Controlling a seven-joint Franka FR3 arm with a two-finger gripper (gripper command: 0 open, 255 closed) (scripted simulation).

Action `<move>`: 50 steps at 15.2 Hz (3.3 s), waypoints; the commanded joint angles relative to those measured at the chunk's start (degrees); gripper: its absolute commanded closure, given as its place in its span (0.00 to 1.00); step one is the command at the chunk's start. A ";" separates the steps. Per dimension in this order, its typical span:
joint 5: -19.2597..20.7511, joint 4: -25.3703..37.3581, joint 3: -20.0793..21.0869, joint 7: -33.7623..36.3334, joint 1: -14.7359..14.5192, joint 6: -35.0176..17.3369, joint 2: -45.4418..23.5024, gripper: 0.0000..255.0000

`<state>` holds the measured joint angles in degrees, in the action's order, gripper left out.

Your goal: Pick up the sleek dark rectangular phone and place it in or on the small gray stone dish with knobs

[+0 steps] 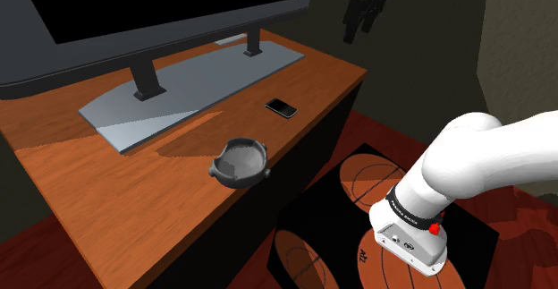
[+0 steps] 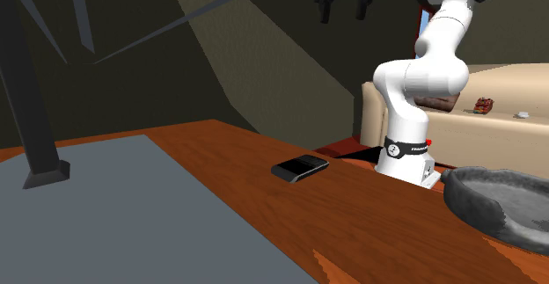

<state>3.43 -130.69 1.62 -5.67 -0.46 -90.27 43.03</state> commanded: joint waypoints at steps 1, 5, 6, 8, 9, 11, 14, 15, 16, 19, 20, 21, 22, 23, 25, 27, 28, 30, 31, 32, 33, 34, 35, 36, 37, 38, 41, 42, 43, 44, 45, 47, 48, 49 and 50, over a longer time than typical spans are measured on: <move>0.00 0.00 0.00 0.00 0.00 0.00 0.00 0.00; -0.87 -2.99 -0.53 -1.23 -0.85 -7.00 -4.83 0.00; -1.10 -3.56 -0.64 -1.57 -1.05 -8.73 -6.20 0.00; -1.59 -4.49 -0.83 -2.26 -1.49 -12.18 -9.13 0.00; -1.84 -4.85 -0.92 -2.62 -1.72 -13.88 -10.69 0.00; -2.38 -5.35 -1.07 -3.38 -2.17 -17.24 -13.97 0.00; -3.28 -5.54 -1.22 -4.60 -2.88 -22.10 -19.27 0.00; -3.60 -5.46 -1.25 -5.04 -3.12 -23.66 -21.13 0.00; -3.93 -5.31 -1.27 -5.48 -3.36 -25.19 -23.03 0.00; -5.03 -4.42 -1.26 -6.89 -4.07 -29.54 -28.93 0.00; -5.42 -3.98 -1.22 -7.39 -4.30 -30.90 -30.95 0.00; -5.82 -3.47 -1.17 -7.89 -4.53 -32.21 -33.00 0.00; -6.24 -2.89 -1.10 -8.41 -4.74 -33.47 -35.06 0.00; -6.66 -2.25 -1.02 -8.93 -4.95 -34.68 -37.15 0.00; -7.07 -2.01 -0.89 -9.42 -5.13 -36.50 -39.39 0.00; -7.14 -2.76 -0.84 -9.46 -5.17 -38.08 -40.22 0.00; -7.18 -3.12 -0.81 -9.48 -5.19 -38.87 -40.66 0.00; -7.26 -3.80 -0.77 -9.52 -5.23 -40.46 -41.56 0.00; -7.30 -4.12 -0.75 -9.54 -5.25 -41.25 -42.03 0.00; -7.32 -4.31 -0.74 -9.55 -5.27 -41.71 -42.30 0.00; -7.32 -4.30 -0.74 -9.55 -5.27 -41.71 -42.31 0.00; -7.32 -4.30 -0.74 -9.55 -5.27 -41.71 -42.31 0.00; -7.32 -4.30 -0.74 -9.55 -5.27 -41.71 -42.31 0.00; -7.32 -4.30 -0.74 -9.55 -5.27 -41.71 -42.31 0.00; -7.32 -4.30 -0.74 -9.55 -5.27 -41.71 -42.31 0.00; -7.32 -4.30 -0.74 -9.55 -5.27 -41.71 -42.31 0.00; -7.32 -4.29 -0.73 -9.55 -5.27 -41.69 -42.31 1.00; -7.32 -4.29 -0.73 -9.55 -5.27 -41.69 -42.31 1.00; -7.32 -4.32 -0.72 -9.52 -5.28 -41.70 -42.29 1.00; -7.33 -4.35 -0.71 -9.52 -5.29 -41.71 -42.27 1.00; -7.33 -4.36 -0.72 -9.52 -5.28 -41.70 -42.25 1.00; -7.33 -4.39 -0.72 -9.53 -5.28 -41.67 -42.19 1.00; -7.33 -4.39 -0.72 -9.53 -5.28 -41.71 -42.23 1.00; -7.32 -4.35 -0.73 -9.54 -5.27 -41.70 -42.26 1.00; -7.32 -4.30 -0.74 -9.55 -5.27 -41.71 -42.31 1.00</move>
<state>-3.88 -134.98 0.87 -15.21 -5.72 -131.98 0.81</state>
